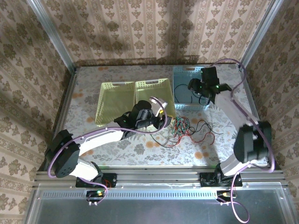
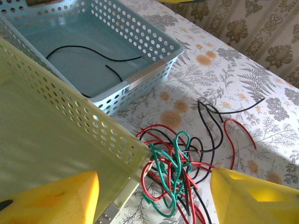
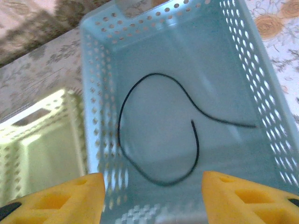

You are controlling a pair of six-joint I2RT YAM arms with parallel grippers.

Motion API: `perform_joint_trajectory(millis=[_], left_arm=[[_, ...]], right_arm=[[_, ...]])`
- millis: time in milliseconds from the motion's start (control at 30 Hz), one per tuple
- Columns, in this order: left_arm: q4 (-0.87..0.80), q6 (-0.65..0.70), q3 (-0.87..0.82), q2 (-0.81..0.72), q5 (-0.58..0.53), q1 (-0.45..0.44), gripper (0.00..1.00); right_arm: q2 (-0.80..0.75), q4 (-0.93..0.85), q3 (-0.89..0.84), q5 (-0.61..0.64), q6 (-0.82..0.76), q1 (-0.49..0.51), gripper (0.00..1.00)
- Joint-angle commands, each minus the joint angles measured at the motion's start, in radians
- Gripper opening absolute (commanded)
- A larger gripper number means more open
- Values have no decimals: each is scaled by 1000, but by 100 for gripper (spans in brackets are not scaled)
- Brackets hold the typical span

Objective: Untangle the cables

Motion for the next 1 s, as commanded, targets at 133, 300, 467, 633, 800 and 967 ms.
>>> perform_joint_trajectory(millis=[133, 300, 467, 633, 800, 967], left_arm=[[3, 23, 28, 45, -2, -16, 65], [-45, 74, 108, 121, 12, -53, 65], [-86, 118, 147, 151, 8, -74, 65], [-104, 125, 146, 151, -16, -74, 64], [-109, 124, 137, 145, -36, -74, 64], [-112, 128, 137, 147, -42, -80, 64]], right_arm=[[-313, -200, -329, -23, 99, 43, 59], [-376, -115, -530, -43, 184, 38, 58], [-280, -28, -544, -74, 179, 30, 56], [-228, -32, -486, -68, 145, 28, 55], [-212, -39, -469, -55, 138, 28, 54], [-169, 3, -487, -51, 135, 27, 53]])
